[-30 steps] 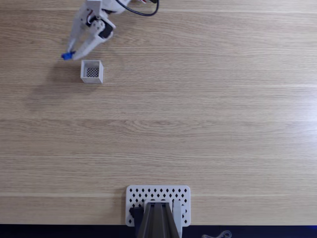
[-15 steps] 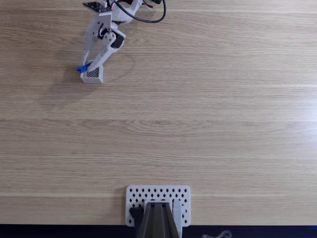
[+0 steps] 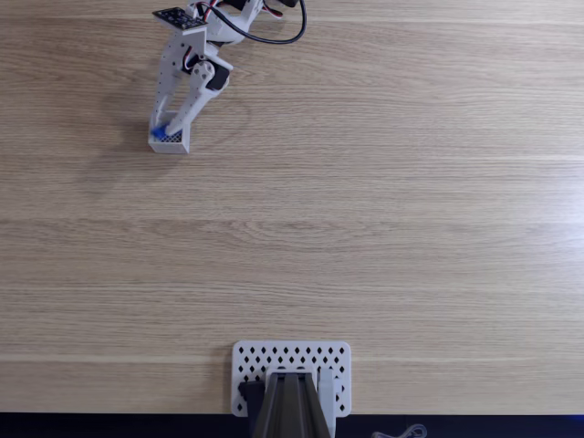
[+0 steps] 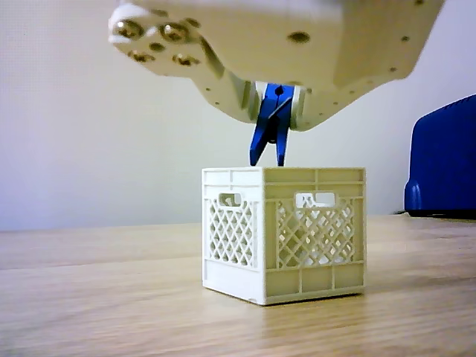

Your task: Grasp a peg and put it in the crate.

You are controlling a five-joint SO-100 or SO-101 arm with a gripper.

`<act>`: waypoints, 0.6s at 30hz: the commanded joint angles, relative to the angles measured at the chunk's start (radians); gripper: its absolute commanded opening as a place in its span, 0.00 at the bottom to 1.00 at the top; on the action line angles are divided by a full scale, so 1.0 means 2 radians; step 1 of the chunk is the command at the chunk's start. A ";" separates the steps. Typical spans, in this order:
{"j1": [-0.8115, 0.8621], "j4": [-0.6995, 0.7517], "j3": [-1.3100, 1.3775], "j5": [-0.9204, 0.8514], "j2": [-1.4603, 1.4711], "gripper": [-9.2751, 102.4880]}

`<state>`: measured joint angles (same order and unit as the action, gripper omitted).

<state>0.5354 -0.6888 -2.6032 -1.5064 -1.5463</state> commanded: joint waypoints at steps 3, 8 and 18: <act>0.015 -0.018 0.033 0.006 -0.015 0.26; 0.015 -0.018 0.028 0.006 -0.018 0.19; -0.023 -0.016 -0.038 0.095 -0.155 0.08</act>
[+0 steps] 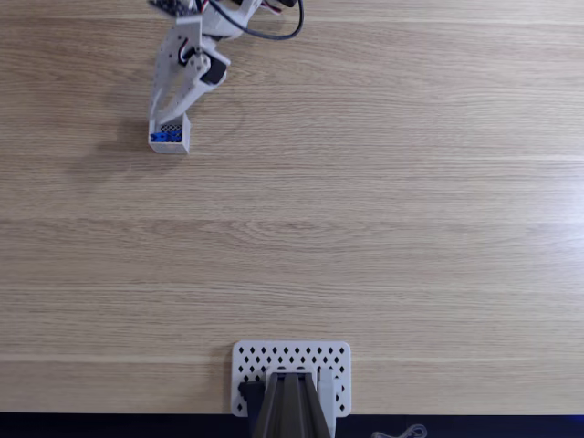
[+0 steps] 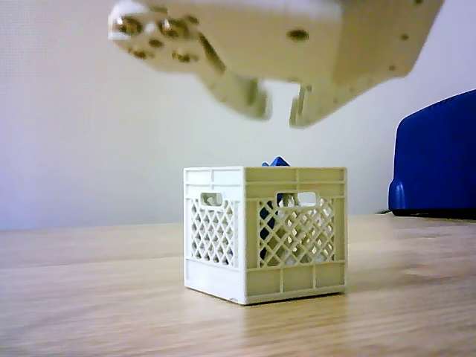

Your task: Grasp a peg and put it in the crate.

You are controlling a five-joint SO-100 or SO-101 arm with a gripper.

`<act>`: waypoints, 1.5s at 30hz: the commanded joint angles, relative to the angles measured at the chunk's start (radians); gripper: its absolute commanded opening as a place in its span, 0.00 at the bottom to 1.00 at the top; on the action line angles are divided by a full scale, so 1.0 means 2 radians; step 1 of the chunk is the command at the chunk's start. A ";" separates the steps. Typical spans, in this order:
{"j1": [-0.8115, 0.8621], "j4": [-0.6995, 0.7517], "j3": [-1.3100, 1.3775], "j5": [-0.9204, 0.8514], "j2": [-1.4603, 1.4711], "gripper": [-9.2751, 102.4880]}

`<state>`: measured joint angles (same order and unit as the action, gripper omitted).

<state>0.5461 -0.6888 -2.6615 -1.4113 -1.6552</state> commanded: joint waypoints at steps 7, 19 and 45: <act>-0.123 0.005 -0.078 0.260 -0.308 0.08; -0.261 0.334 -0.178 0.531 -0.620 0.08; -0.285 0.751 -0.200 0.734 -0.841 0.08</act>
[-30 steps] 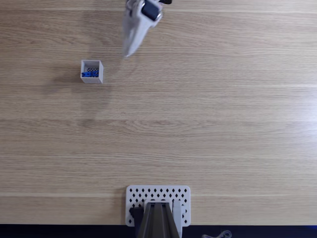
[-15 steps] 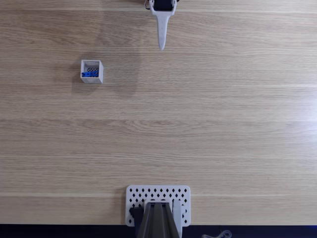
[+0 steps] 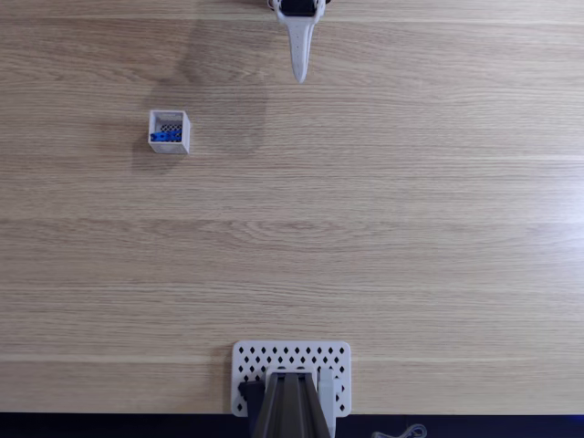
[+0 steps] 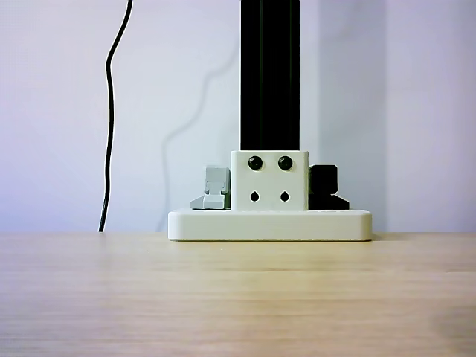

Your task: Grasp a peg and put it in the crate.

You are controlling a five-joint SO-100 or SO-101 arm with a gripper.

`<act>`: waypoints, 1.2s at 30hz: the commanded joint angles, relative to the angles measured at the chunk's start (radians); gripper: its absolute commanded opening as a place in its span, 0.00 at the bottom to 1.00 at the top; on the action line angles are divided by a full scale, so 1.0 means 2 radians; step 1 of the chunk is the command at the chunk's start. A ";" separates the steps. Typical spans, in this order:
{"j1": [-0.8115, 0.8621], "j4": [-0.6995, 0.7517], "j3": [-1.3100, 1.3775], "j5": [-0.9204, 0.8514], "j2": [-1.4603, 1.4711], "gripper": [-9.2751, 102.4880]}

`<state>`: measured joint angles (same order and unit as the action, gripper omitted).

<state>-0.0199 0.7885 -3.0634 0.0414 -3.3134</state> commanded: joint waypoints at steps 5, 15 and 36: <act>-0.002 0.049 0.000 0.032 -0.012 0.08; -0.002 0.061 0.002 0.055 -0.012 0.08; -0.002 0.062 0.002 0.044 -0.012 0.08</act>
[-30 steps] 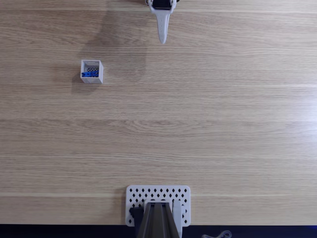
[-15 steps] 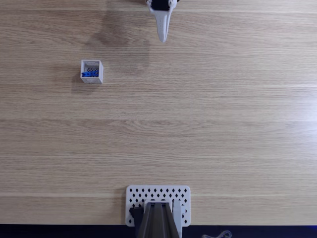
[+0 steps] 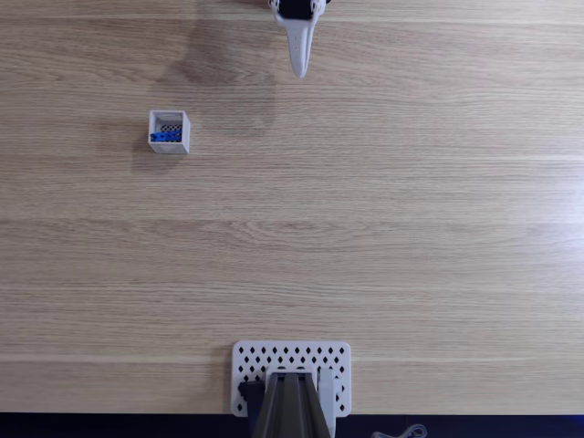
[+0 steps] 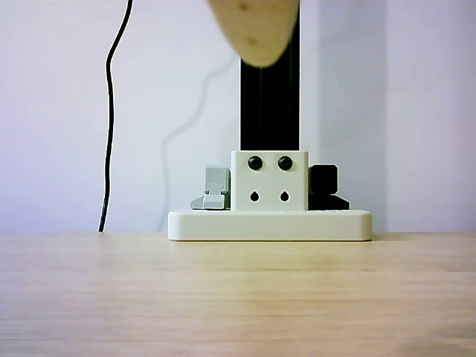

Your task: Grasp a peg and put it in the crate.

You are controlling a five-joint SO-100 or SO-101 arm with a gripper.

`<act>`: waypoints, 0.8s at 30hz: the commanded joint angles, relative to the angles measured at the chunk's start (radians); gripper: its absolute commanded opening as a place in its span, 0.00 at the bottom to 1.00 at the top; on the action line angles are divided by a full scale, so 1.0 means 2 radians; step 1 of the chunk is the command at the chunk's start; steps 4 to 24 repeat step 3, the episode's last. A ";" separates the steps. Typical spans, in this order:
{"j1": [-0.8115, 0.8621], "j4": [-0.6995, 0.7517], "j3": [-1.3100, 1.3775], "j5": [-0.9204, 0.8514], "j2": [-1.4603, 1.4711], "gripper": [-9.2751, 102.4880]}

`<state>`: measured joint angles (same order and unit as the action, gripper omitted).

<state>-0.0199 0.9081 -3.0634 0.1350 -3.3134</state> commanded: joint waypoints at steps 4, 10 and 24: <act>-0.002 0.003 0.002 -0.002 -0.012 0.08; -0.002 0.003 0.002 -0.002 -0.012 0.08; -0.002 0.003 0.002 -0.002 -0.012 0.08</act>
